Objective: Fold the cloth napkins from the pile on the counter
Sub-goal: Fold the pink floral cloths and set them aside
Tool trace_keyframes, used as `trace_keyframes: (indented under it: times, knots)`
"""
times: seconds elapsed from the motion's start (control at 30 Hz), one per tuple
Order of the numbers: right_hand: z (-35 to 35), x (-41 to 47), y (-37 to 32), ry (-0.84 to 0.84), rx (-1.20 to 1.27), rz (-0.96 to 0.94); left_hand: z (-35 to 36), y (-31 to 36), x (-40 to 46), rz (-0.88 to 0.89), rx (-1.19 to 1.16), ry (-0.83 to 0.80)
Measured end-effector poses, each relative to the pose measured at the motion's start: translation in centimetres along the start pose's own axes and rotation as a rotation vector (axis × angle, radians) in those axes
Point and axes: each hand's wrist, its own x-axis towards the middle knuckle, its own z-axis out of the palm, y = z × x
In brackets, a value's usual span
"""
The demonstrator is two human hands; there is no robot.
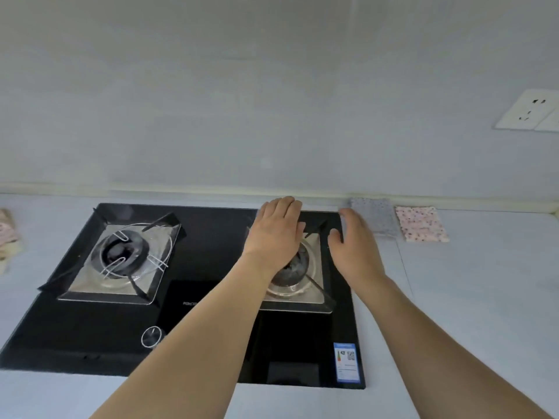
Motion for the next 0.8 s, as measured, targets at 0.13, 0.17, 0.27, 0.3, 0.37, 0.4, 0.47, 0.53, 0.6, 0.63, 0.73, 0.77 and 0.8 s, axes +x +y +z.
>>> trace_keyframes:
  times: [0.13,0.17,0.27,0.3,0.37,0.4,0.47,0.53,0.6,0.63,0.73,0.77,0.8]
  knots:
    - [2.5,-2.5,-5.5,-0.037,0.027,-0.003,-4.5,-6.0,-2.8,-0.058,0.010,0.014]
    - [2.9,-2.9,-6.7,-0.052,0.038,-0.003,-5.4,-7.1,-3.5,-0.064,0.021,0.016]
    - [4.5,-2.9,-9.7,-0.089,0.063,-0.049,-7.2,-10.8,-5.2,-0.107,0.062,0.029]
    - [5.2,-2.7,-10.6,-0.103,0.069,-0.077,-7.4,-12.0,-5.8,-0.142,0.065,0.039]
    - [6.4,-2.6,-12.4,-0.109,0.076,-0.107,-8.0,-14.2,-7.2,-0.184,0.061,0.043]
    - [7.0,-2.6,-13.4,-0.107,0.081,-0.106,-8.3,-15.2,-7.8,-0.196,0.057,0.035]
    - [8.3,-3.0,-15.7,-0.118,0.082,-0.101,-9.3,-17.4,-9.1,-0.210,0.053,0.024]
    - [9.7,-3.1,-18.1,-0.147,0.055,-0.115,-10.6,-19.8,-9.5,-0.234,0.036,0.051]
    - [11.4,-2.9,-20.8,-0.163,0.038,-0.143,-12.0,-22.4,-9.8,-0.251,-0.003,0.081]
    - [12.4,-2.9,-22.2,-0.160,0.036,-0.155,-12.6,-23.8,-10.0,-0.249,-0.015,0.086]
    - [16.0,-3.2,-26.9,-0.159,0.030,-0.158,-14.1,-28.3,-11.1,-0.220,-0.049,0.073]
    - [17.2,-3.4,-28.4,-0.171,0.016,-0.161,-14.6,-29.9,-11.6,-0.214,-0.058,0.064]
    - [18.4,-3.6,-29.8,-0.188,-0.005,-0.166,-15.2,-31.5,-12.1,-0.215,-0.064,0.057]
